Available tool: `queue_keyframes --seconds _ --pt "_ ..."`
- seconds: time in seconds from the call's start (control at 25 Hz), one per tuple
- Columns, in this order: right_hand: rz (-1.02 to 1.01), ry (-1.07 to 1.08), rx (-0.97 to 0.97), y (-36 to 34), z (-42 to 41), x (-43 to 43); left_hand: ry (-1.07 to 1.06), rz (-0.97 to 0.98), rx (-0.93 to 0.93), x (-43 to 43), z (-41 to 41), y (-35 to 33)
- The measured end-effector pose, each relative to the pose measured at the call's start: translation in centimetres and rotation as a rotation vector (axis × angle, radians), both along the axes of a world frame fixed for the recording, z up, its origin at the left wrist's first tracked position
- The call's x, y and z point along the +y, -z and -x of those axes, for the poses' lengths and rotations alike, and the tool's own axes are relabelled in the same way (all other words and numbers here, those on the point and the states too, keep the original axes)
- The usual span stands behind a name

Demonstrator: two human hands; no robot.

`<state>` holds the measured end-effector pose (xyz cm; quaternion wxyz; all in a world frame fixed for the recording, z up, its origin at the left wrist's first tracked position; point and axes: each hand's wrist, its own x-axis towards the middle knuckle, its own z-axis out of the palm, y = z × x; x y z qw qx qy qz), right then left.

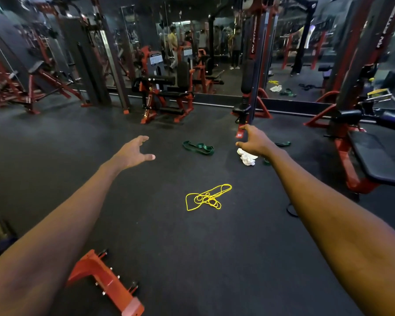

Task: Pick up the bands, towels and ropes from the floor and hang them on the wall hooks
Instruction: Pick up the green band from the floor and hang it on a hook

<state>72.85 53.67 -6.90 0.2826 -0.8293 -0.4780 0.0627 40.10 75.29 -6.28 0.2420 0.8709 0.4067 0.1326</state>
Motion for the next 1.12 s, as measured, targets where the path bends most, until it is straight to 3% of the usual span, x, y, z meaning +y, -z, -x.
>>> queue_keyframes --seconds 0.36,0.64,1.12 --pt "0.046 -0.029 0.054 2.2 -13.4 26.3 0.015 0.02 0.035 24.7 -14.5 1.1" --pt "0.07 0.037 0.066 4.4 -22.9 48.2 0.053 0.028 -0.02 49.1 -23.2 3.7" --pt "0.068 0.126 0.092 6.9 -40.5 82.4 0.146 0.037 0.097 86.8 -41.8 6.8"
